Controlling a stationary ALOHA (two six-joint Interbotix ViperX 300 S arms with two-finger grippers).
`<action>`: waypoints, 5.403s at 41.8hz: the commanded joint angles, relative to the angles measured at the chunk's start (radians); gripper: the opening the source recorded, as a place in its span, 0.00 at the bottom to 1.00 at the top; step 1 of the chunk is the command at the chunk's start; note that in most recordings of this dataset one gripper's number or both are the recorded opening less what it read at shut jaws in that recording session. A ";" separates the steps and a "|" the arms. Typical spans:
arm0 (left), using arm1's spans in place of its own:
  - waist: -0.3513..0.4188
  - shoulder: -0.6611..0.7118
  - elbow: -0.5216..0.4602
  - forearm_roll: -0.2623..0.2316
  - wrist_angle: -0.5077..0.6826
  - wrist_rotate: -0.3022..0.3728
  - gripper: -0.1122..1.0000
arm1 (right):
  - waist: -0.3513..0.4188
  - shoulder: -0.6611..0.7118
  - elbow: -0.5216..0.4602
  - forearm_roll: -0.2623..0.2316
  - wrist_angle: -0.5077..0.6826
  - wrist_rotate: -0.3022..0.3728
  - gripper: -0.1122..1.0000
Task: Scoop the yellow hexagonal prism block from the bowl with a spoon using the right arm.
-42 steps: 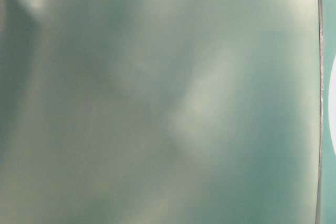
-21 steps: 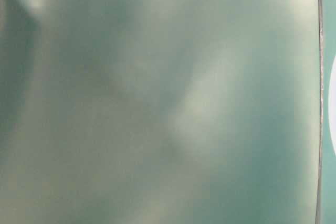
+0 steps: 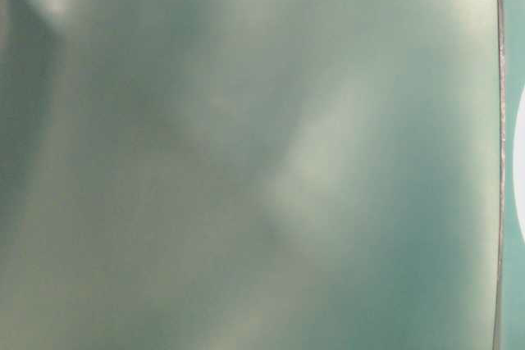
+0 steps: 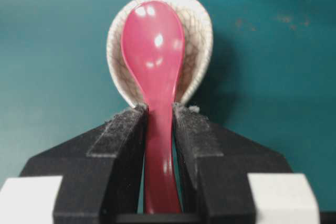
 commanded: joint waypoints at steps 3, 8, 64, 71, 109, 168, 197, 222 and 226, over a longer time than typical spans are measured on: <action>-0.002 0.009 -0.009 0.002 -0.003 0.000 0.11 | 0.006 -0.048 -0.006 -0.002 -0.008 -0.003 0.30; -0.003 0.009 -0.009 0.002 -0.005 0.000 0.11 | 0.005 -0.071 0.002 -0.003 -0.003 -0.003 0.30; -0.003 0.009 -0.008 0.002 -0.005 0.000 0.11 | -0.009 -0.097 0.005 0.015 0.095 0.008 0.48; -0.003 0.009 -0.008 0.003 -0.005 -0.002 0.11 | -0.015 -0.095 0.003 0.014 0.095 0.005 0.48; -0.003 0.009 -0.003 0.002 -0.003 -0.002 0.11 | -0.015 -0.009 -0.011 0.015 0.040 0.005 0.48; -0.002 0.009 -0.002 0.003 0.008 -0.002 0.11 | -0.008 -0.017 0.009 0.012 0.012 -0.034 0.47; -0.003 0.009 -0.002 0.002 0.008 -0.002 0.11 | -0.008 -0.018 0.003 0.012 0.011 -0.058 0.47; -0.002 0.009 -0.002 0.002 0.008 -0.002 0.11 | -0.008 -0.063 0.012 -0.002 0.018 -0.063 0.29; -0.003 0.009 -0.002 0.002 0.008 -0.002 0.11 | -0.008 -0.077 0.015 -0.002 0.018 -0.063 0.29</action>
